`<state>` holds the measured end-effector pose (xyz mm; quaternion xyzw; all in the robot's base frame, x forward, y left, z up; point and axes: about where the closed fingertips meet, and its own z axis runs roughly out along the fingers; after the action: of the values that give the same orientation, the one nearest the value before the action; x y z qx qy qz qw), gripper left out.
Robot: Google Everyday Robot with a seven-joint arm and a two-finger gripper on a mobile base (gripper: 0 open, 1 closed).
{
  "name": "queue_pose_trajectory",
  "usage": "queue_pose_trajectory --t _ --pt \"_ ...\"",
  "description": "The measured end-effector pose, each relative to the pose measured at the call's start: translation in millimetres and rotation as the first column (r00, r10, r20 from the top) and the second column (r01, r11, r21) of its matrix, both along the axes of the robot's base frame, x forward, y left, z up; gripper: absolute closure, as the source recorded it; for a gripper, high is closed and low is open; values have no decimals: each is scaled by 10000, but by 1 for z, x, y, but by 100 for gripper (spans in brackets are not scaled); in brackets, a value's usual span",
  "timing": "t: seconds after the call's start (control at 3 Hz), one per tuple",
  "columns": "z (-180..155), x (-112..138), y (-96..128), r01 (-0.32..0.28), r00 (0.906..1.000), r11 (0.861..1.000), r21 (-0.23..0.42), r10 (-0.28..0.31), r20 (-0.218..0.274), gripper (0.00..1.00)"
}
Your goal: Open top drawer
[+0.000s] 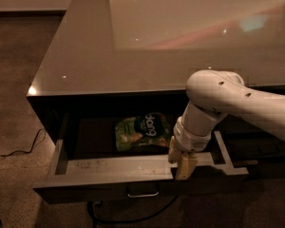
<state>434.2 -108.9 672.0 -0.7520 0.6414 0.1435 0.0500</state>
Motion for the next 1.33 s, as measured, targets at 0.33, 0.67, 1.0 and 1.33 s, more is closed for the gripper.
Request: queue_pose_trajectory --t 0.33,0.67,1.0,1.33 --pt "3 1 -1 -16 10000 10000 -65 15 -29 88" --pt "6 1 -1 -16 10000 10000 -66 16 -29 100" --pt "6 -1 -3 -36 9999 9999 -162 35 -100 100" --pt "6 -4 -2 -95 9998 9996 -257 90 -165 100"
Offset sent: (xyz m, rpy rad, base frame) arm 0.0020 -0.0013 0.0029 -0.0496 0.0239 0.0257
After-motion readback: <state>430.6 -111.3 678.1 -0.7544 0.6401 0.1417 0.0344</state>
